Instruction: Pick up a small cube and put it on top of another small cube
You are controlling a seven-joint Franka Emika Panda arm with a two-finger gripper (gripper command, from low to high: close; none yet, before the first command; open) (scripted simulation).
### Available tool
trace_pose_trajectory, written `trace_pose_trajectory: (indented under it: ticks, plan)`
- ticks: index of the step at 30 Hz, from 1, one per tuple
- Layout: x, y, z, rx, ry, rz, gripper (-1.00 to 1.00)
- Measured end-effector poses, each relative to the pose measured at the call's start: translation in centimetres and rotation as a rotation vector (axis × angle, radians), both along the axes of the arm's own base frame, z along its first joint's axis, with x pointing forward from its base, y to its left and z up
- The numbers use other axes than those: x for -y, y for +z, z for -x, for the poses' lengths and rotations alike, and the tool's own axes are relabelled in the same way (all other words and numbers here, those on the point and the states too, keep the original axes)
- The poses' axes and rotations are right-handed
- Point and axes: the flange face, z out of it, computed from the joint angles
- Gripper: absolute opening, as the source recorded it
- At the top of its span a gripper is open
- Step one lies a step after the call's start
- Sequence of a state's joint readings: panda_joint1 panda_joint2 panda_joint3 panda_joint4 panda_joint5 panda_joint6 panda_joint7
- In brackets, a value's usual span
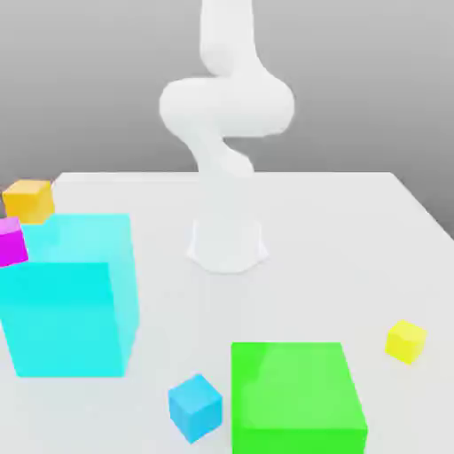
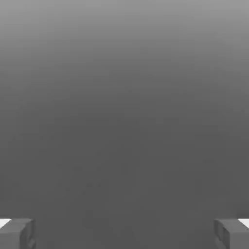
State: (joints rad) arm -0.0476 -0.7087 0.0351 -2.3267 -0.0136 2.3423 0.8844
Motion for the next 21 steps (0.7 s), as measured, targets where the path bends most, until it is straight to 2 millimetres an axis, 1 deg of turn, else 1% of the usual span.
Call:
trace_pose_trajectory:
  ticks: [2,5,8,10,12,15,18,21]
  plan:
    - [0.3,-3.8,-2.6,-0.062,-0.070,-0.021,0.00]
    - [0.9,-9.5,-5.7,-0.147,-0.169,-0.052,0.00]
    - [1.8,-15.5,-7.9,-0.230,-0.266,-0.086,0.00]
    - [2.4,-19.5,-8.9,-0.284,-0.329,-0.110,0.00]
    - [3.0,-23.6,-9.5,-0.337,-0.393,-0.136,0.00]
    - [3.7,-29.7,-9.7,-0.416,-0.487,-0.178,0.00]
    - [4.4,-35.6,-9.2,-0.495,-0.583,-0.225,0.00]
    - [4.7,-41.2,-8.0,-0.574,-0.676,-0.276,0.00]
